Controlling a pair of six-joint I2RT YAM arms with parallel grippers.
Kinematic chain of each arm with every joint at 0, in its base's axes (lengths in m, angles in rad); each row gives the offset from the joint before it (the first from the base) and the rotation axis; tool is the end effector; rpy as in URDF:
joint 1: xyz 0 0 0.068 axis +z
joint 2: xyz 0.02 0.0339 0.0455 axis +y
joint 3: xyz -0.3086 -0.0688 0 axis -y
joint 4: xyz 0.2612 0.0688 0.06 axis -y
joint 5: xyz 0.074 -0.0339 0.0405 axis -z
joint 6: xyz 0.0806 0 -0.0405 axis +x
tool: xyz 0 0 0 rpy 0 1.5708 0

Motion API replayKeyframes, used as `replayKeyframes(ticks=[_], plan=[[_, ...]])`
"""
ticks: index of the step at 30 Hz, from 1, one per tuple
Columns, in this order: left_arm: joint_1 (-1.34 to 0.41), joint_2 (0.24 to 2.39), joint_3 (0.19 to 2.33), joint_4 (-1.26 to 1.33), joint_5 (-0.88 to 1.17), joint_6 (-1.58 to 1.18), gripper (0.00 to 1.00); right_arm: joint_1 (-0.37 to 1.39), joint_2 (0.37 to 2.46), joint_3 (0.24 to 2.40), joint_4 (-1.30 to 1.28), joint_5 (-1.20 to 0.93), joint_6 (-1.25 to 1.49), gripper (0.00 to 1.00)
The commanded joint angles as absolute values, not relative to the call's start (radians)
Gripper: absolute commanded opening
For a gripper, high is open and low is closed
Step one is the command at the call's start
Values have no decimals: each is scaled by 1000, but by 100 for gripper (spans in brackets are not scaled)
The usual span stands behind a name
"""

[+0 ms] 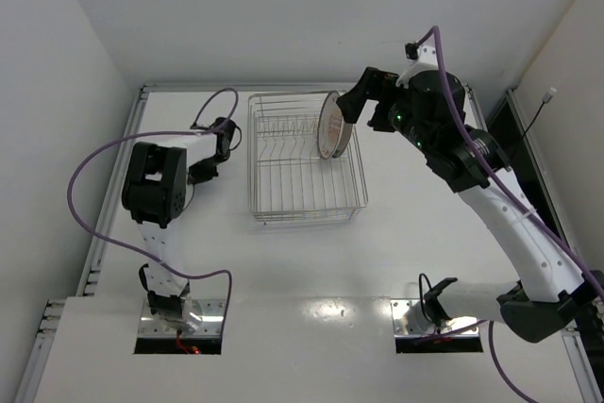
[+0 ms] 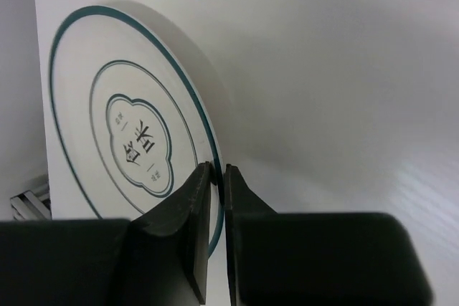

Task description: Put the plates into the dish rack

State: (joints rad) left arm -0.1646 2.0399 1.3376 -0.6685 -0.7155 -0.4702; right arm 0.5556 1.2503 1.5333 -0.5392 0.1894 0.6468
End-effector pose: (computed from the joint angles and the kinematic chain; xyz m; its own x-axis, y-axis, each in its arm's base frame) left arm 0.4274 -0.0174 0.1337 -0.8597 -0.2038 -0.4684 -0.4424 0.7556 0.4831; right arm 0.2671 0.1480 0.4981 -0.3907 0.4541 -0.8007 -0.1602 0.8231 0.5449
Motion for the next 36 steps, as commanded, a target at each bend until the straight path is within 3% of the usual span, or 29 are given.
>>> replayKeyframes(ticks=[1, 7, 13, 19, 28, 36], plan=[[-140, 1853, 1365, -712, -569, -543, 0, 551, 1198, 1532, -531, 189, 643, 100], [-195, 1639, 1638, -787, -396, -568, 0, 551, 1151, 1488, -540, 198, 634, 100], [-293, 1628, 1945, -795, -182, -600, 0, 551, 1131, 1445, -540, 209, 634, 100], [-370, 1624, 1833, -424, 170, -692, 0, 541, 1109, 1416, -540, 227, 615, 100], [-400, 1700, 1662, 2, 372, -824, 0, 532, 1042, 1396, -560, 281, 568, 100], [-410, 1752, 1575, 87, 373, -867, 0, 523, 1012, 1365, -569, 272, 568, 100]])
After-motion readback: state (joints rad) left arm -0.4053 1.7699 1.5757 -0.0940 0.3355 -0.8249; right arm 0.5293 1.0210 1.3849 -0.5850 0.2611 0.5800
